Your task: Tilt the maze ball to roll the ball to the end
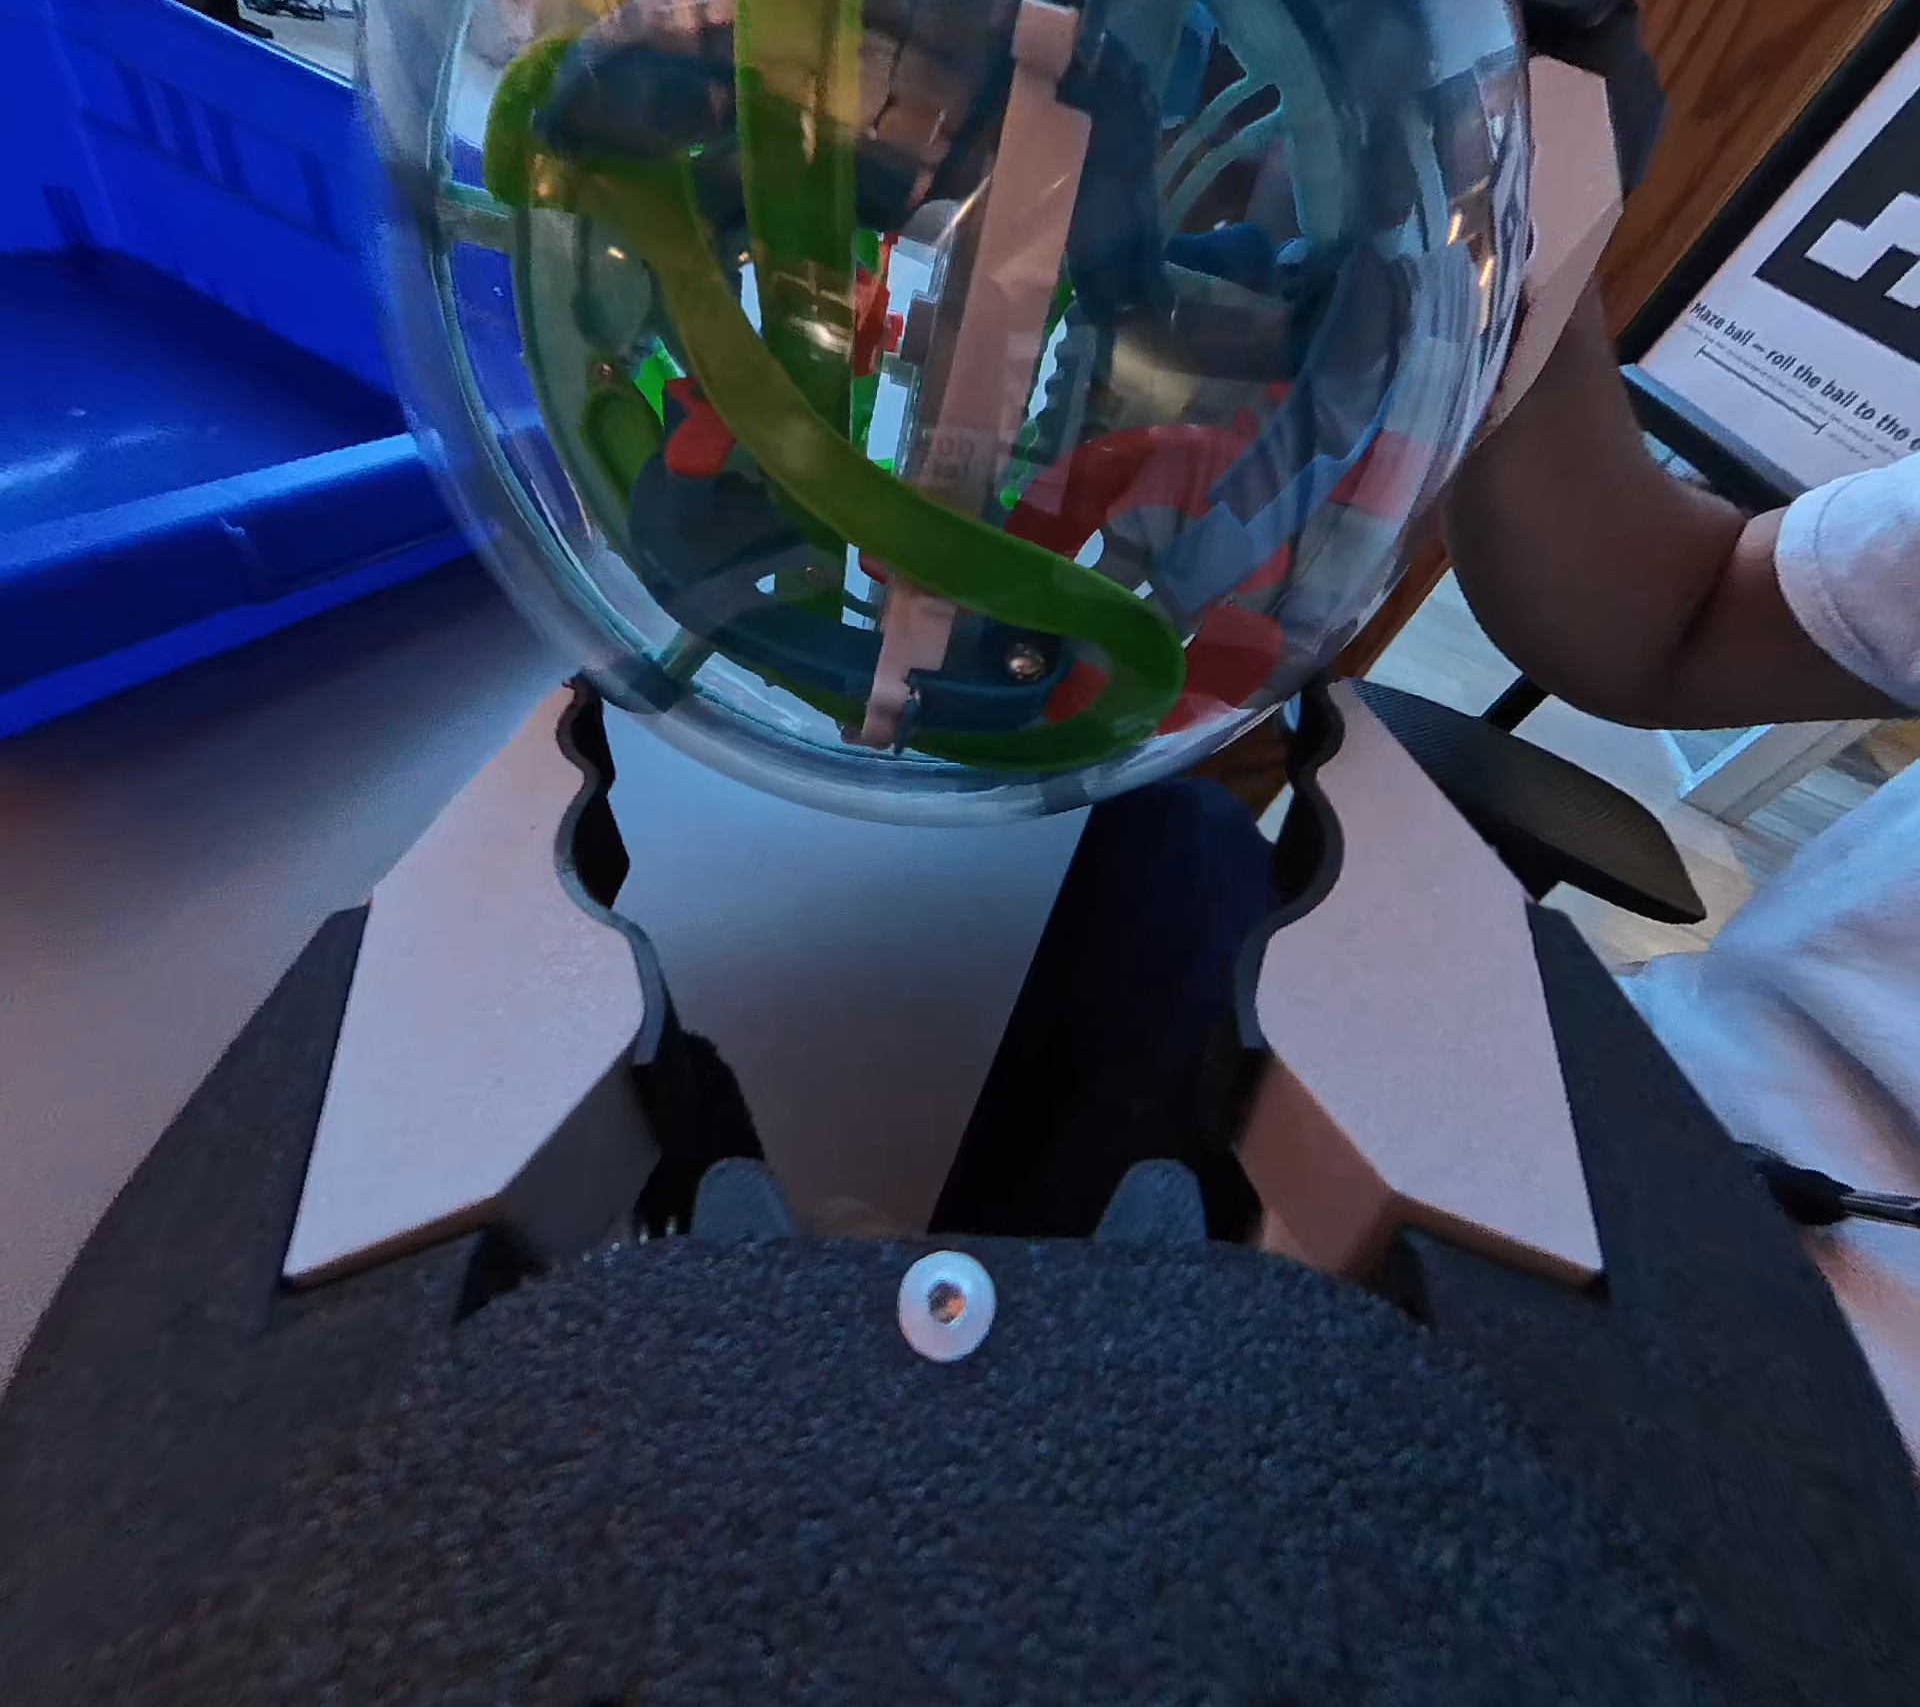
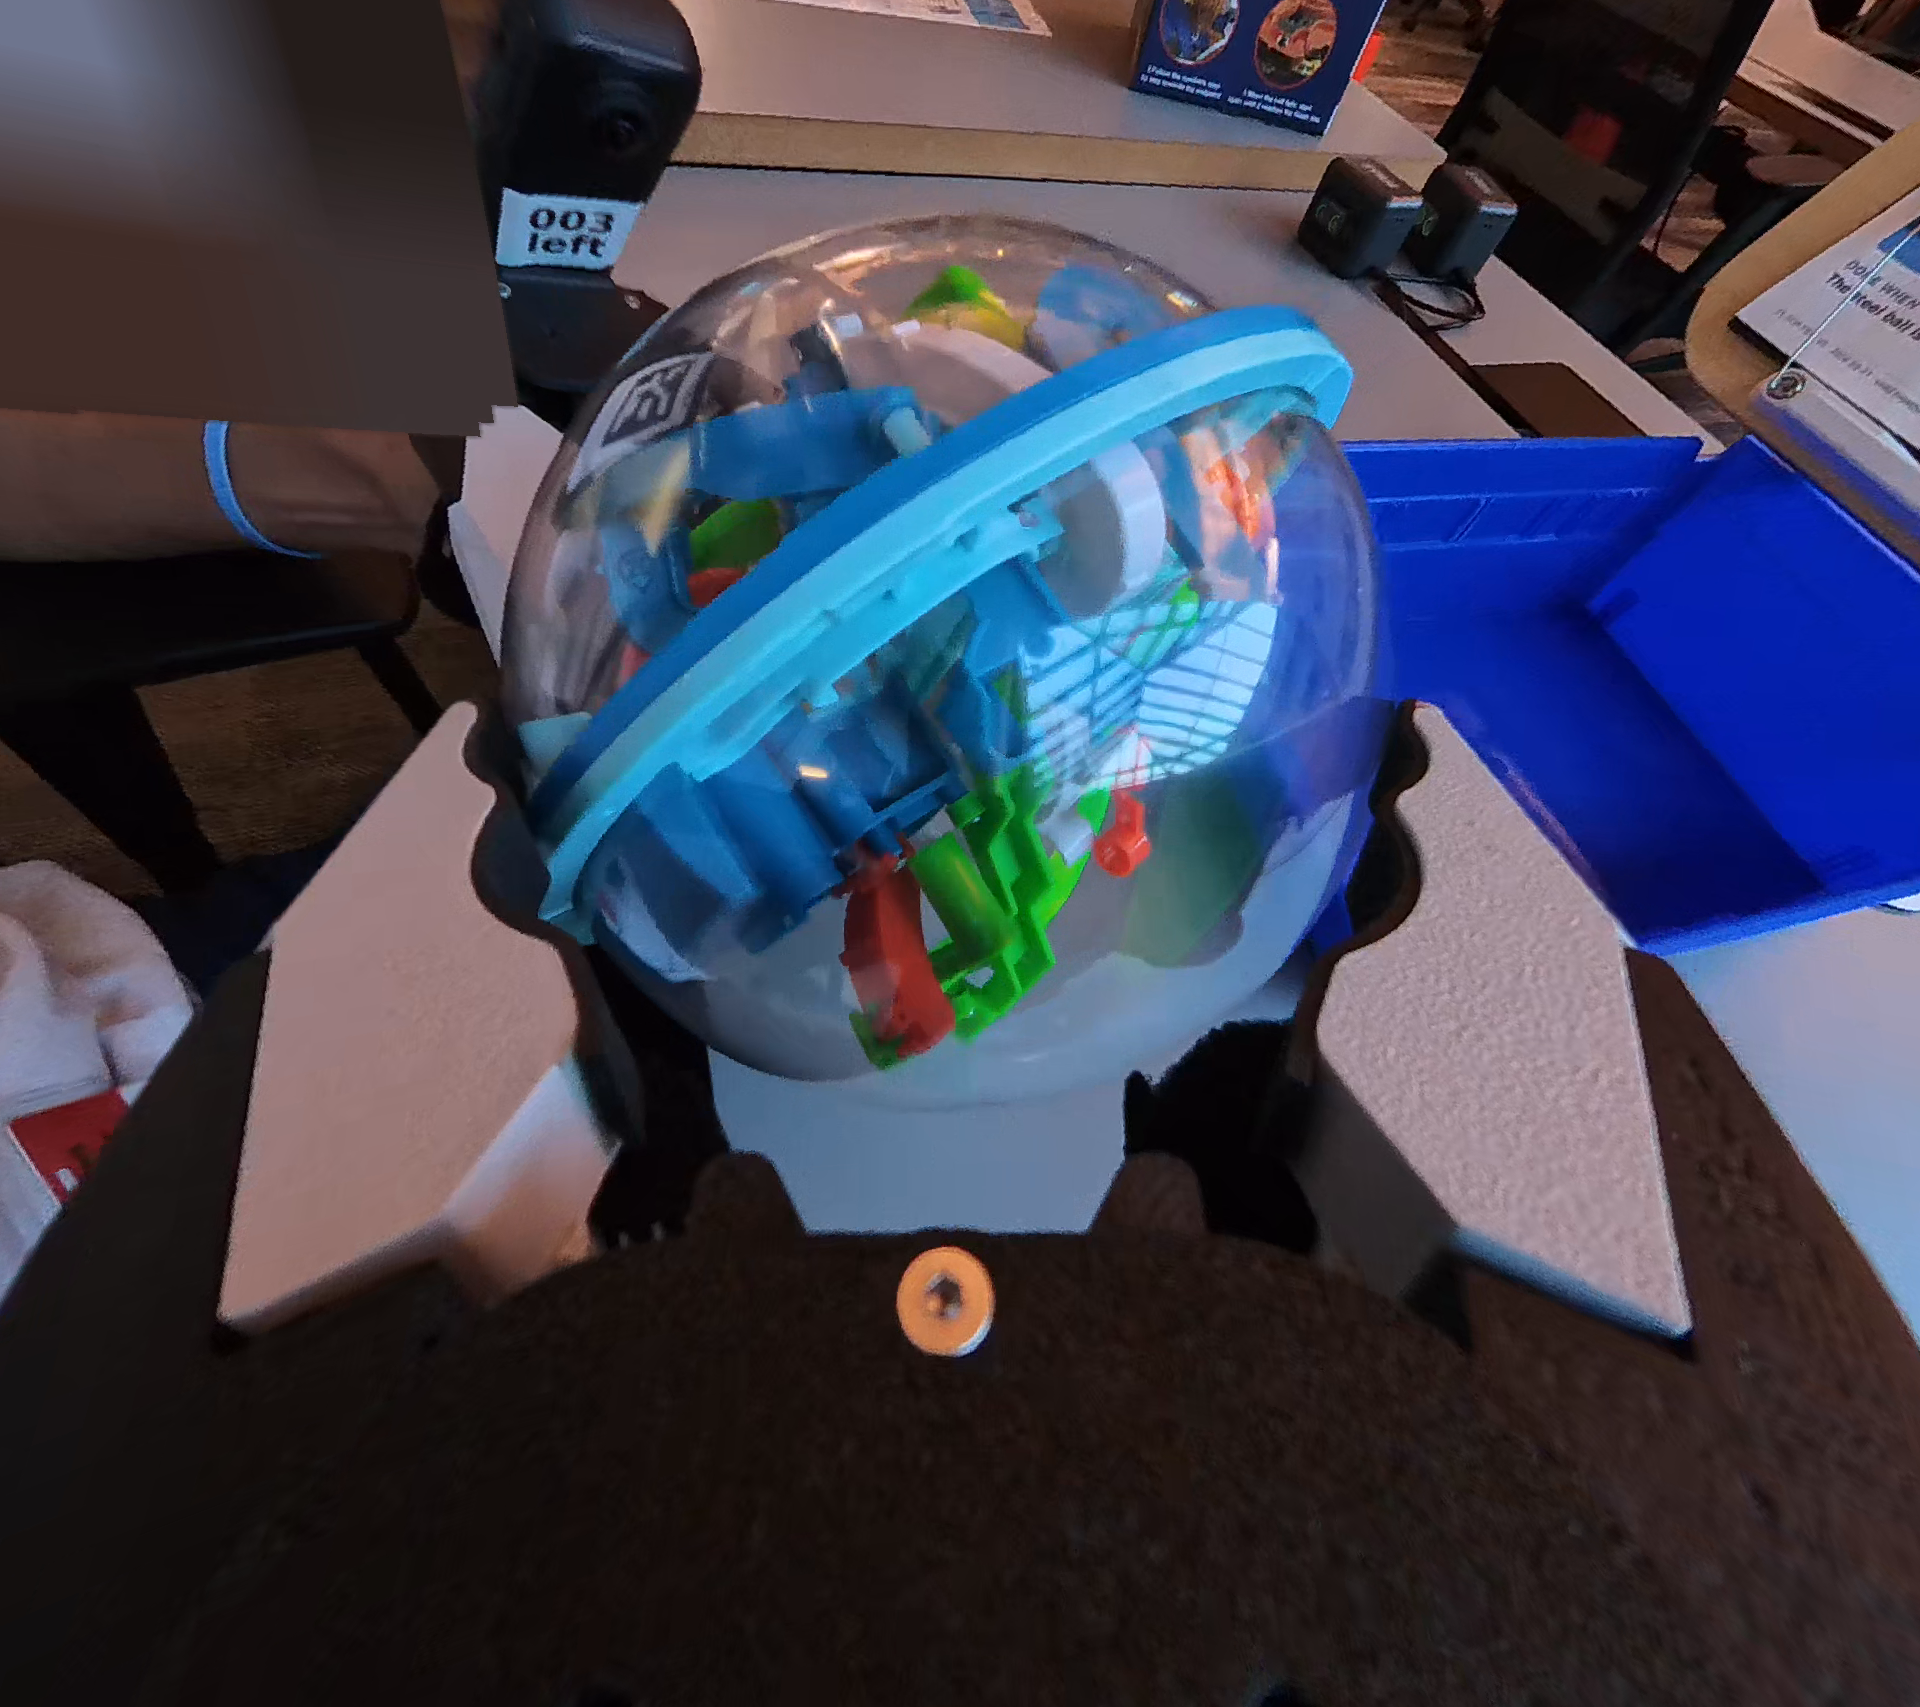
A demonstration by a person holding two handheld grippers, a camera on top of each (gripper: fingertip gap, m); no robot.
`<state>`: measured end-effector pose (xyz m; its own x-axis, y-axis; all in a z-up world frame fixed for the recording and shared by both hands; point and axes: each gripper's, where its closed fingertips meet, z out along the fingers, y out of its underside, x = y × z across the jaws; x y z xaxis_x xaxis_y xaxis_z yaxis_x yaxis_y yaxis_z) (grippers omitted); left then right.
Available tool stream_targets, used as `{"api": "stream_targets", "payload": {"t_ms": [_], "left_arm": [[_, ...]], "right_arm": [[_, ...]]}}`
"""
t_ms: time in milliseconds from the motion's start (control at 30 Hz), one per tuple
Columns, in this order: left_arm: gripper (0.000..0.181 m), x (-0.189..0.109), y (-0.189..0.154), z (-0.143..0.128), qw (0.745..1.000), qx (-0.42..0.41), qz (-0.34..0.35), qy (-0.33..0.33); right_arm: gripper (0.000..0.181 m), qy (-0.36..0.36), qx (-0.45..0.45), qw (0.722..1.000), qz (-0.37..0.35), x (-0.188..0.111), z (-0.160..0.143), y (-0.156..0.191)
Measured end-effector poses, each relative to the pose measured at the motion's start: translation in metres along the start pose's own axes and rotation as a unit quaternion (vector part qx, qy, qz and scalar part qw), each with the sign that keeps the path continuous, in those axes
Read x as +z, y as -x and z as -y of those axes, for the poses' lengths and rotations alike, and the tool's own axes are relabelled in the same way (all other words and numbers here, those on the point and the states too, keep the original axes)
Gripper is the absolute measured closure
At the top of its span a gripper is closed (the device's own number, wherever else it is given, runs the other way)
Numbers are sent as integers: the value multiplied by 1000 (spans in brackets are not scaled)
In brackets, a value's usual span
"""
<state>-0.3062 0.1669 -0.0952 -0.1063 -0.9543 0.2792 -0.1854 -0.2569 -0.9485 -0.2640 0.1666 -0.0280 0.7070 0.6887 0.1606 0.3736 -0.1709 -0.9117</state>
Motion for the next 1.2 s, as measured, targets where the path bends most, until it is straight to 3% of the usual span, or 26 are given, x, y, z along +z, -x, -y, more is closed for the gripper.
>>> {"api": "stream_targets", "payload": {"t_ms": [267, 333, 467, 567, 767, 1200], "left_arm": [[57, 14, -6, -20, 999, -35, -9, 37], [57, 18, -2, -28, 998, -17, 14, 57], [68, 21, 3, -36, 996, -19, 30, 79], [68, 23, 5, -39, 995, -24, 37, 86], [68, 24, 10, -46, 992, -59, 39, 104], [76, 18, 11, -65, 985, -43, 41, 161]], "right_arm": [[34, -46, 72, 996, 14, -1, 15, -4], [39, -25, 94, 995, 15, -1, 8, -9], [29, 14, 75, 997, 4, 9, -13, -14], [29, 15, 75, 997, 4, 12, -14, -16], [29, 87, 81, 993, 23, 28, -15, -21], [29, 185, 88, 974, 101, 62, -7, -29]]}}
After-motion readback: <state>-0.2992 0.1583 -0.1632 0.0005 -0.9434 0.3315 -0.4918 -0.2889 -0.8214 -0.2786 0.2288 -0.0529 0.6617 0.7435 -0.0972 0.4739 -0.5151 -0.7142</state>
